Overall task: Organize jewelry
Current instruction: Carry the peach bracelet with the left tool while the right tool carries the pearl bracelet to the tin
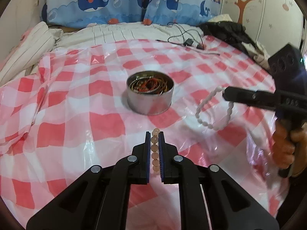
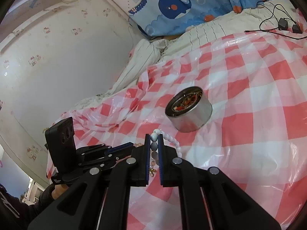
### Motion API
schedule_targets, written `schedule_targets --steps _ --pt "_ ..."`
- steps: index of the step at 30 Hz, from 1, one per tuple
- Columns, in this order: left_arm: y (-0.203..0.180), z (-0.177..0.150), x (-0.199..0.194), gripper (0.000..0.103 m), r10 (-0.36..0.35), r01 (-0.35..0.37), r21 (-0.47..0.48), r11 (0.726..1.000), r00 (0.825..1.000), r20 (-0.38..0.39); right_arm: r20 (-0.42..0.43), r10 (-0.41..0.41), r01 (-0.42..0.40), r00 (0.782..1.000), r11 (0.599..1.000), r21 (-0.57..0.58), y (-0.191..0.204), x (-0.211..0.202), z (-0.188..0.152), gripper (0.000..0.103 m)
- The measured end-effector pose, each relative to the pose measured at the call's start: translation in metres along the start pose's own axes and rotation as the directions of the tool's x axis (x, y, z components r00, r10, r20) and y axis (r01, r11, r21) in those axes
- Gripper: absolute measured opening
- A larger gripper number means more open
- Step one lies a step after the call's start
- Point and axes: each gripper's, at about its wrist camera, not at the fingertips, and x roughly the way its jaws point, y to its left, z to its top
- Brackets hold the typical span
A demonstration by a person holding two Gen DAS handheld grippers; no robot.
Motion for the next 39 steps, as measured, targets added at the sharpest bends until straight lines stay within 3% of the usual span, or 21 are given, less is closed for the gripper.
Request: schedule_targets --steps 6,25,39 --pt "0.0 0.015 -0.007 0.007 0.015 -0.016 0.006 1.0 0.999 0.034 0.018 0.01 -0.01 1.0 1.0 0.011 -0.001 -0.004 0.003 0.008" --pt "0.0 0.008 -0.005 0.007 0.08 -0.082 0.055 0.995 0.997 0.021 -0.018 0.022 -0.021 1.0 0.999 0.036 -0.006 0.005 -0.002 0.008" --pt "-0.005 0.032 -0.004 0.007 -0.002 0.001 0.022 1.0 0.999 0.042 0.042 0.035 -0.036 0.999 0.999 0.037 -0.004 0.001 0.012 0.008"
